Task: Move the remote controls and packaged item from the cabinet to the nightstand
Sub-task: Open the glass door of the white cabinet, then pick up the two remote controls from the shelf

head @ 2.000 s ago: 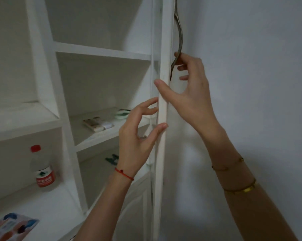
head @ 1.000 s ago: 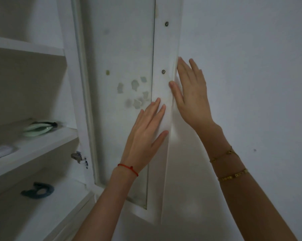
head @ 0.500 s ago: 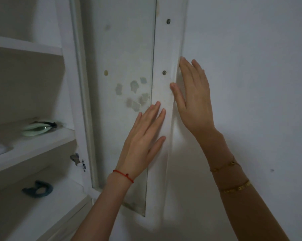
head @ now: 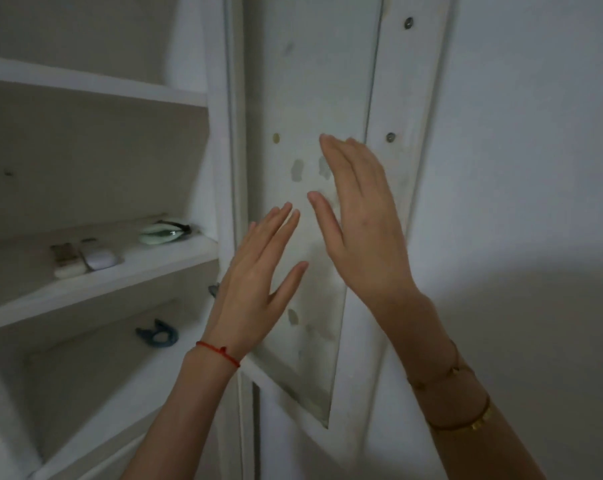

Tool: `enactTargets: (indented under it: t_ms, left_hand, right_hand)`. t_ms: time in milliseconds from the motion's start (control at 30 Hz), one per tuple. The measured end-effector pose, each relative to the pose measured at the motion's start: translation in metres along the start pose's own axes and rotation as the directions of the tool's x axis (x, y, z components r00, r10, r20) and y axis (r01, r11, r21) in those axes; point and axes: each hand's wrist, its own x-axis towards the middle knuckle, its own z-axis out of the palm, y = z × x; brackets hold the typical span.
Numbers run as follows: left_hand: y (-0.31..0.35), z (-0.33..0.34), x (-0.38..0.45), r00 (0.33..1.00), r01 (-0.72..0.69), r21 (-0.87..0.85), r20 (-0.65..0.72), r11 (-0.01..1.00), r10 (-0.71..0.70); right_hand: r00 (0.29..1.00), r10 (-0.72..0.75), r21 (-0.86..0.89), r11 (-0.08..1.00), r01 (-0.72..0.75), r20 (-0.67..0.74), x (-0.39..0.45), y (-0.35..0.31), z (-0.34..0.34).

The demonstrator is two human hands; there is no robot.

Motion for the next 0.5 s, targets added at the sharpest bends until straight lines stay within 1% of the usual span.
enactTargets:
  t_ms: [100, 267, 367, 500]
  left_hand:
    - [-0.015, -0.021, -0.016, 0.997, 0.07, 0.093, -0.016, 0.993, -0.069]
    - [-0.037, -0.06, -0.045, 0.974, 0.226, 0.253, -0.057, 0.941, -0.218]
    - [-0.051, -0.084, -0.063, 0.941, 0.338, 0.336, -0.099, 0.879, -0.324]
    - [-0.07, -0.113, -0.081, 0.88, 0.472, 0.398, -0.156, 0.786, -0.449]
  right_hand:
    - [0.994, 0.018, 0.103, 0.994, -0.029, 0.109, -0.006, -0.012, 0.024]
    - [0.985, 0.007, 0.302, 0.951, -0.06, 0.175, -0.007, -0.039, 0.063]
    - [0.971, 0.005, 0.403, 0.909, -0.105, 0.24, -0.008, -0.056, 0.089]
    - [0.948, -0.013, 0.501, 0.851, -0.157, 0.318, -0.011, -0.081, 0.13]
